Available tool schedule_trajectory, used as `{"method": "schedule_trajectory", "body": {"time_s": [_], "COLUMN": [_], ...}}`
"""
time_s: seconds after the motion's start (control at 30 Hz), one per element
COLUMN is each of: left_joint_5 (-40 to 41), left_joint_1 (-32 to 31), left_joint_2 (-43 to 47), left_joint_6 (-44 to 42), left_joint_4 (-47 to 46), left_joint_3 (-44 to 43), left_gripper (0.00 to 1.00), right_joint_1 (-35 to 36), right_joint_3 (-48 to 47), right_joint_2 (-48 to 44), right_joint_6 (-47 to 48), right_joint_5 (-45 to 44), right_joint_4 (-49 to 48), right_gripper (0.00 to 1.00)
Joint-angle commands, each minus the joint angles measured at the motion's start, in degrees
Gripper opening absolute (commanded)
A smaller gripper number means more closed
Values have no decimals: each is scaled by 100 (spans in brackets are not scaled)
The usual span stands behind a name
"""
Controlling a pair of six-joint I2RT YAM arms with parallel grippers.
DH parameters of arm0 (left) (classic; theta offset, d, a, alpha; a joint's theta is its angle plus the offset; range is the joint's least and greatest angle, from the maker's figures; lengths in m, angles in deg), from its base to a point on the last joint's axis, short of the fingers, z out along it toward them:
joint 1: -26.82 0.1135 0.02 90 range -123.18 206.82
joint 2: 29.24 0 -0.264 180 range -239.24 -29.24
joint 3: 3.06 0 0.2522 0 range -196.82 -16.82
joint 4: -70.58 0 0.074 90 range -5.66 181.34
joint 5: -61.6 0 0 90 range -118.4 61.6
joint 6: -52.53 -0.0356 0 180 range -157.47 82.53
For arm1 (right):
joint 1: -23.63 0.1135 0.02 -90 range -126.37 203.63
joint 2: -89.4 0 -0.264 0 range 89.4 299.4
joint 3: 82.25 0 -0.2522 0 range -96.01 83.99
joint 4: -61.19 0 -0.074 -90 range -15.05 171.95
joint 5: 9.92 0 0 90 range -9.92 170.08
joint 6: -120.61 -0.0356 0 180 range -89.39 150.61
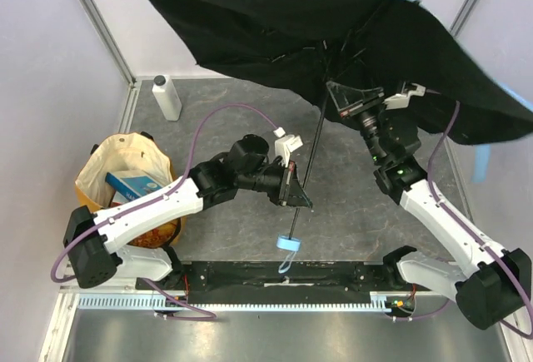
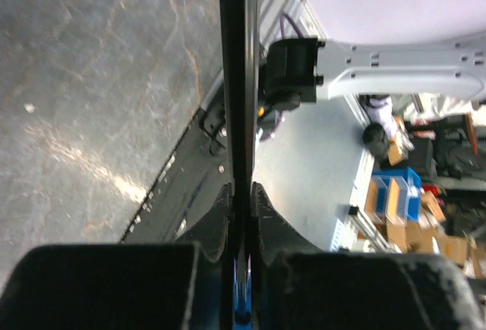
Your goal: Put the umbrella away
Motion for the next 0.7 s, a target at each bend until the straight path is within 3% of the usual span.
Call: {"method": "schedule_trajectory", "body": {"time_s": [0.0, 0.13, 0.43, 0.67], "left_joint_5": [383, 190, -57, 57], "left_joint_1": [449, 449, 449, 458], "left_joint_2": [-171, -84, 602, 585], "left_joint_6": [-271, -87, 502, 1205], "left_joint_4": [-1684, -1763, -1509, -1482], "left_joint_3": [-965, -974, -1430, -827], "left_gripper": [2, 2, 2, 2], "right_joint_1": [1337, 1461, 1391, 1347], "right_joint_3": [510, 660, -746, 754], "right_joint_2": [-221, -335, -64, -28], "right_joint_6": [-103, -287, -102, -1138], "right_joint_5": [1299, 1255, 1289, 1501], "right_joint_4": [666, 658, 1282, 334], "right_gripper": [0, 0, 0, 0]}}
